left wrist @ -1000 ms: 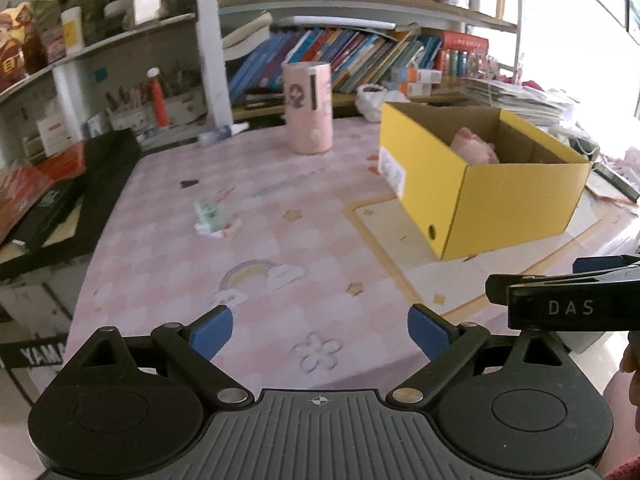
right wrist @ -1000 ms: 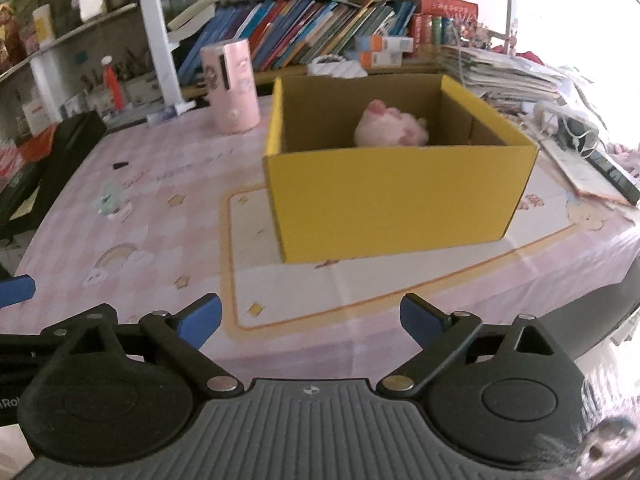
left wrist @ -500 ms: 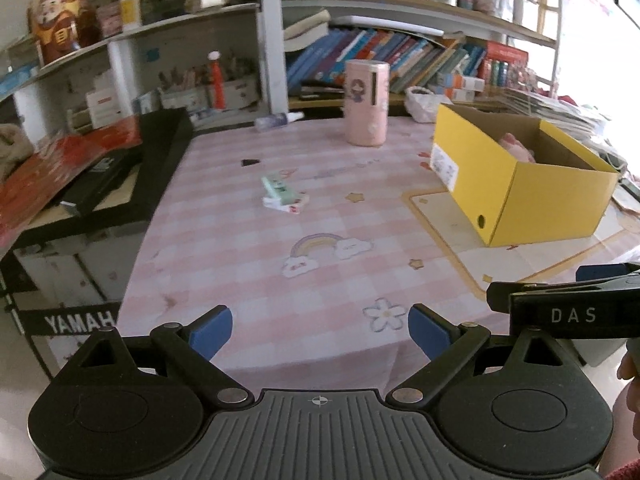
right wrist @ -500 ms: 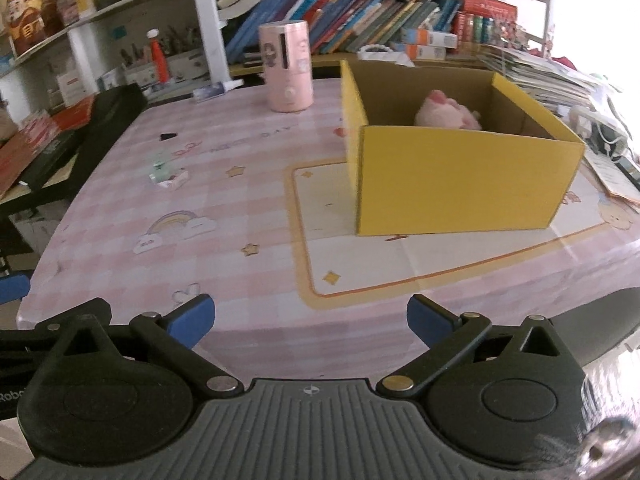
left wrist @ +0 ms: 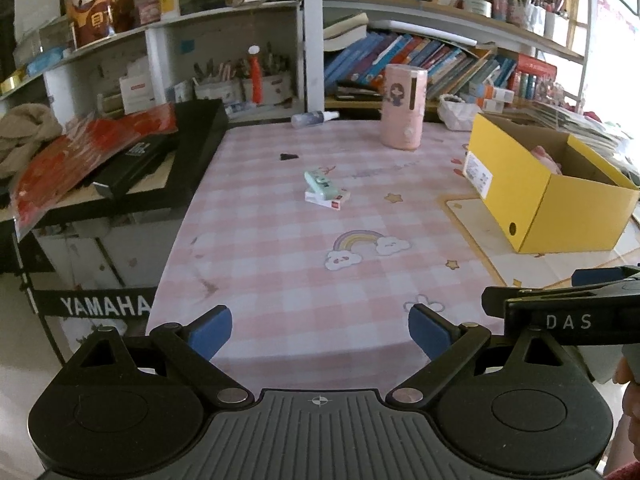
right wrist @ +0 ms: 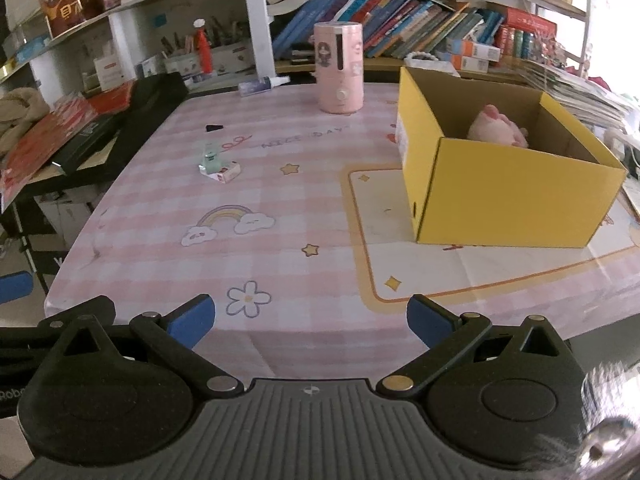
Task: Organize objects
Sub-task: 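Withdraw both open tools from the box toward the mint-green toy, then grasp the mint-green toy with the left tool while the right tool grasps the white card box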
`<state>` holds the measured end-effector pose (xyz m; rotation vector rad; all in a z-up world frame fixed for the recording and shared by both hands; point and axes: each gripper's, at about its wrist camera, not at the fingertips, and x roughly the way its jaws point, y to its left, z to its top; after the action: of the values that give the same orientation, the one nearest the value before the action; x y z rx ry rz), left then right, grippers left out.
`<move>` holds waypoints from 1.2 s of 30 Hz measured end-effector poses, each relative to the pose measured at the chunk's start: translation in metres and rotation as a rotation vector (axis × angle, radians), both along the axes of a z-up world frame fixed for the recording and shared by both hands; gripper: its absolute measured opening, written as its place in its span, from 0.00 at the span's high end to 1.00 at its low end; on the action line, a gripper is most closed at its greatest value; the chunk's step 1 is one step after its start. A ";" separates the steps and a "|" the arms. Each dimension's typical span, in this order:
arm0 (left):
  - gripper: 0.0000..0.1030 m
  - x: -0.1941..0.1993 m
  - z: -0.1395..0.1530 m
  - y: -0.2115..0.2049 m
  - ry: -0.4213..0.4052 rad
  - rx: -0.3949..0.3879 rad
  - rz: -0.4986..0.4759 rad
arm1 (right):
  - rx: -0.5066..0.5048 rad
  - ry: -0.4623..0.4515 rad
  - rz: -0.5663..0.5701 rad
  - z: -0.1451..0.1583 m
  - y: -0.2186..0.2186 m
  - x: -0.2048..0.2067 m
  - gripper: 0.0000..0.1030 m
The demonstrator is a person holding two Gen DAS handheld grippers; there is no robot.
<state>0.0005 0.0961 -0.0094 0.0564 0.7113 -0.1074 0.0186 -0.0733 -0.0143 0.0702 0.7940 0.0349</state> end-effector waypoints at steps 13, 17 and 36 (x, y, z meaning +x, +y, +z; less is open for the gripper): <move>0.06 0.054 -0.009 0.005 0.032 -0.003 0.061 | 0.000 0.037 0.059 -0.010 0.008 0.059 0.00; 0.06 0.078 -0.010 0.005 0.040 -0.006 0.081 | -0.005 0.039 0.080 -0.010 0.008 0.089 0.00; 0.08 0.161 -0.016 -0.001 0.056 -0.023 0.155 | -0.004 0.044 0.244 -0.020 0.014 0.202 0.32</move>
<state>0.1615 0.0950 -0.0256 -0.0238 0.7680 0.0317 0.2204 -0.0592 -0.0343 -0.0306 0.8435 0.2637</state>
